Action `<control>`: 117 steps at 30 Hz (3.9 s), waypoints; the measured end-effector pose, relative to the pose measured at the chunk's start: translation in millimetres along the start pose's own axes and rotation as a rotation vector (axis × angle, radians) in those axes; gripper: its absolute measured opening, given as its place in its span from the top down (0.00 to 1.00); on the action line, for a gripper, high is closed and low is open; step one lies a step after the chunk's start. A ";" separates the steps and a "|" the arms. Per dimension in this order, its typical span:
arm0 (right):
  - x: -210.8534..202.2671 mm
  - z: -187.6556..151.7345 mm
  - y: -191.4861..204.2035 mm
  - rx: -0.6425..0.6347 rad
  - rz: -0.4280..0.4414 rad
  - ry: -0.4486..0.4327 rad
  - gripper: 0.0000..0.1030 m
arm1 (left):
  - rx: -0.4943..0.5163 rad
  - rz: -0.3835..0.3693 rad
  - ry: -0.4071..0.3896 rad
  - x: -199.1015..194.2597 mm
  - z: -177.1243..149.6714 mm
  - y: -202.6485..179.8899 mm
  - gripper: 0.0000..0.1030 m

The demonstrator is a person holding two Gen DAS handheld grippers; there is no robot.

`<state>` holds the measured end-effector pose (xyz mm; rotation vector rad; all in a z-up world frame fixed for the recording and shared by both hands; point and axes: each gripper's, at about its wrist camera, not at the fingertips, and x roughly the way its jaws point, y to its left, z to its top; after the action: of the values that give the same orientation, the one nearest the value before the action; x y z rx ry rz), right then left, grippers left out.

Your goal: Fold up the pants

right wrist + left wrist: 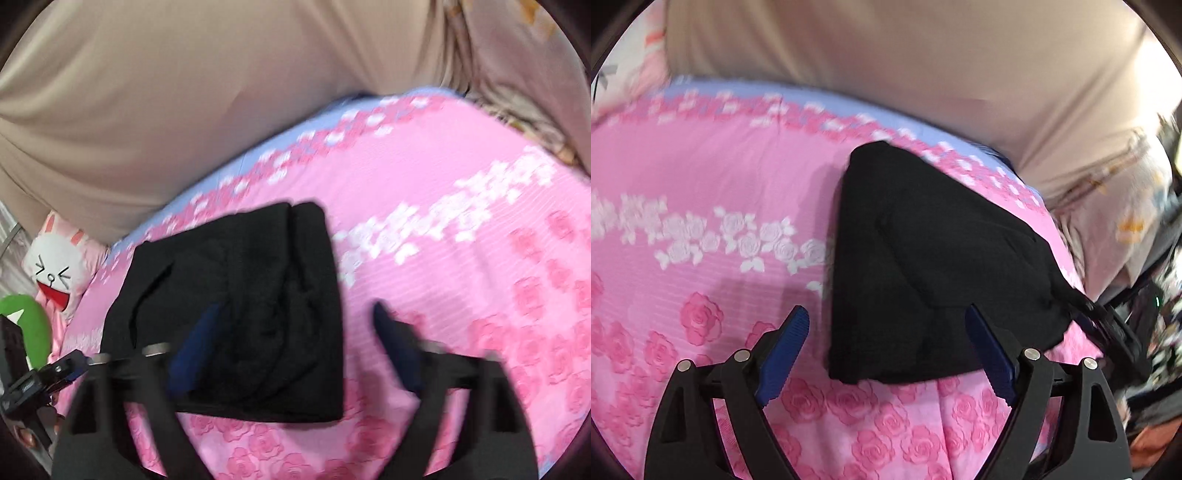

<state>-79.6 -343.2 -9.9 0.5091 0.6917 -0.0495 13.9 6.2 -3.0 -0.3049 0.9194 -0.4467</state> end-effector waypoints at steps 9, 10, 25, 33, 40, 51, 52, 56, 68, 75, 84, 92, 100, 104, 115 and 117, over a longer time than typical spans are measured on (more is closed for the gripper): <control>33.0 -10.5 -9.1 0.113 0.171 0.131 0.46 | -0.179 -0.220 0.080 43.5 11.9 35.4 0.55; 29.7 -8.2 -1.5 0.087 0.149 0.117 0.54 | -0.180 -0.223 0.077 40.9 13.8 34.4 0.58; -7.5 -21.2 42.0 -0.053 0.065 0.038 0.35 | 0.062 0.109 -0.164 -77.6 -4.0 36.7 0.43; 2.8 -25.7 19.9 0.011 -0.010 0.047 0.14 | -0.033 -0.005 -0.030 -11.4 0.6 33.3 0.16; 24.8 -31.5 16.0 0.068 0.137 0.133 0.52 | -0.108 -0.149 0.045 22.2 10.1 36.7 0.61; 25.0 -55.1 91.4 -0.147 0.213 0.177 0.49 | 0.000 0.144 -0.059 -71.1 -15.7 46.7 0.73; 30.9 -61.3 91.0 -0.154 0.167 0.178 0.39 | 0.009 0.225 -0.036 -66.2 -22.3 50.3 0.73; 9.0 -59.0 83.1 -0.105 0.144 0.112 0.36 | 0.093 0.414 -0.095 -75.4 -37.0 41.0 0.60; 7.9 -59.4 101.3 -0.174 0.143 0.142 0.37 | 0.256 0.382 -0.136 -75.5 -50.1 -8.0 0.31; -13.9 -31.5 119.6 -0.204 0.230 0.110 0.77 | 0.381 0.297 -0.142 -69.6 -61.1 -50.4 0.17; -13.7 -21.9 139.1 -0.260 0.215 0.111 0.78 | 0.561 0.255 -0.096 -8.9 -56.9 -116.5 0.16; -12.5 -27.1 97.2 -0.148 0.269 0.151 0.73 | 0.609 0.317 -0.110 27.0 -54.6 -128.2 0.86; -46.5 -33.4 89.0 -0.233 0.130 0.023 0.36 | 0.301 0.125 -0.306 -116.3 3.0 -69.5 0.96; -35.8 -54.4 120.0 -0.357 0.152 0.051 0.32 | 0.220 0.147 -0.356 -167.0 16.6 -34.8 0.96; 9.9 -37.0 110.0 -0.136 0.356 0.202 0.89 | 0.406 0.085 -0.162 -80.3 -26.9 -76.8 0.74; 4.5 -23.3 115.4 -0.123 0.401 0.196 0.89 | 0.452 0.091 -0.137 -61.0 -39.8 -90.1 0.41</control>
<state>-65.9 -230.6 22.0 0.5303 0.7672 0.4215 -72.2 -44.4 55.8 0.1177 0.6725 -0.5284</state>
